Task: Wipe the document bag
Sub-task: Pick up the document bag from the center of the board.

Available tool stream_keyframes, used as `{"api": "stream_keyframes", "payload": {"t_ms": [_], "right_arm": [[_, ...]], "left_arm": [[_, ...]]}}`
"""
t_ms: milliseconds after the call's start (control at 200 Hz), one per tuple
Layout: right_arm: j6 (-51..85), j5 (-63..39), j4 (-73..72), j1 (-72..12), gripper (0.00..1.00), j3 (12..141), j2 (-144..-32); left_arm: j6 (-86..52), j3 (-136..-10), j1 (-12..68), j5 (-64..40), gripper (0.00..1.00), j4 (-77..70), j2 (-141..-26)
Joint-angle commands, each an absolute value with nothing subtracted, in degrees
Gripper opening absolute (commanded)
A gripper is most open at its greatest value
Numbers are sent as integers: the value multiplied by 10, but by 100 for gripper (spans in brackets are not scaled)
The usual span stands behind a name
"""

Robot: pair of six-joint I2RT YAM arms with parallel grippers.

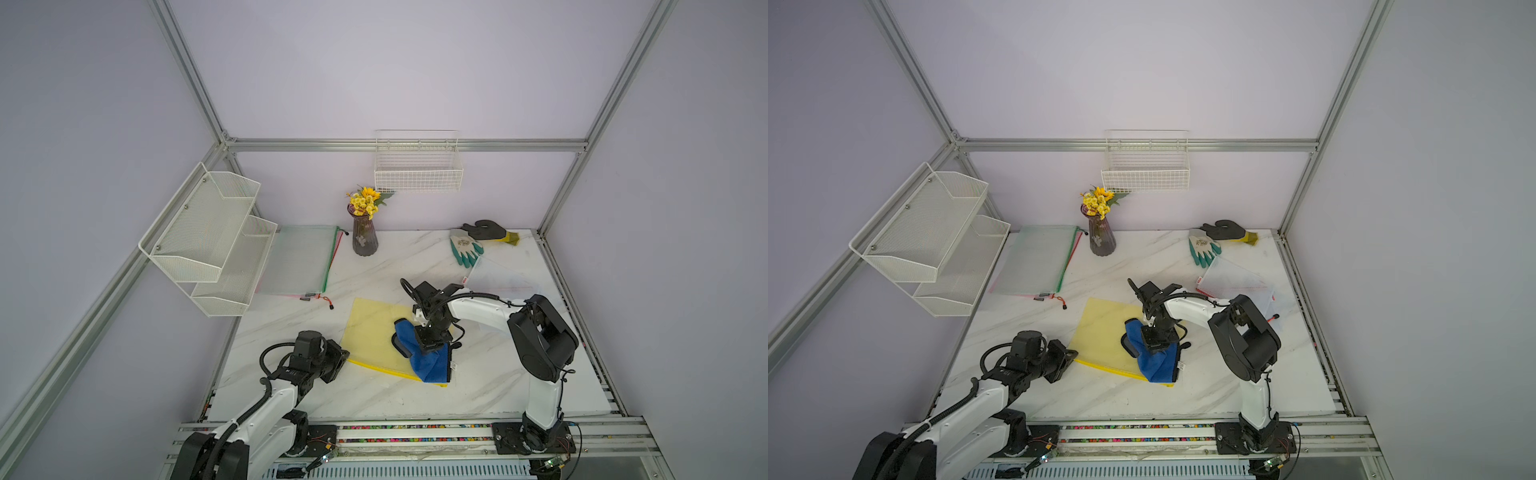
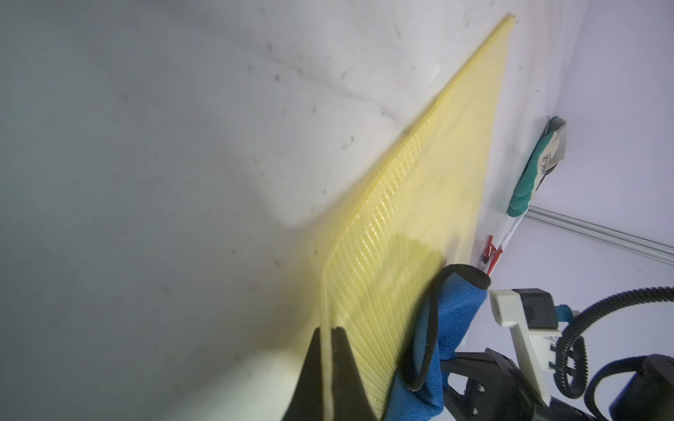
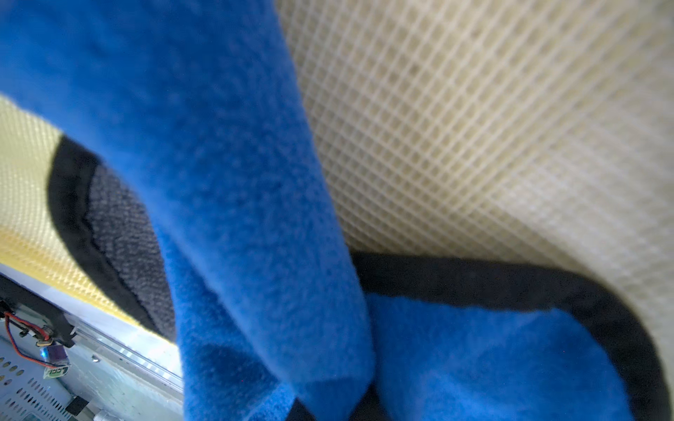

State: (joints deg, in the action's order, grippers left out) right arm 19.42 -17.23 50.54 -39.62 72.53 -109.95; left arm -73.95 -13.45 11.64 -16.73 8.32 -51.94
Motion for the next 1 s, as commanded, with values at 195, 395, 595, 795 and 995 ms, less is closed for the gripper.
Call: {"api": "stream_keyframes", "payload": {"t_ms": [195, 395, 595, 795, 995], "right_arm": [[214, -110, 594, -403, 0, 750, -989], [182, -121, 599, -408, 0, 669, -996], [173, -140, 520, -461, 0, 559, -978], [178, -129, 486, -529, 0, 550, -1069], [202, -131, 453, -541, 0, 586, -1114]], "left_arm": [[-663, -425, 113, -17, 0, 268, -504], [-610, -624, 119, -27, 0, 227, -624], [-561, -841, 142, -51, 0, 205, -773], [-560, -993, 194, -69, 0, 186, -904], [-625, -1080, 245, -113, 0, 130, -1006]]}}
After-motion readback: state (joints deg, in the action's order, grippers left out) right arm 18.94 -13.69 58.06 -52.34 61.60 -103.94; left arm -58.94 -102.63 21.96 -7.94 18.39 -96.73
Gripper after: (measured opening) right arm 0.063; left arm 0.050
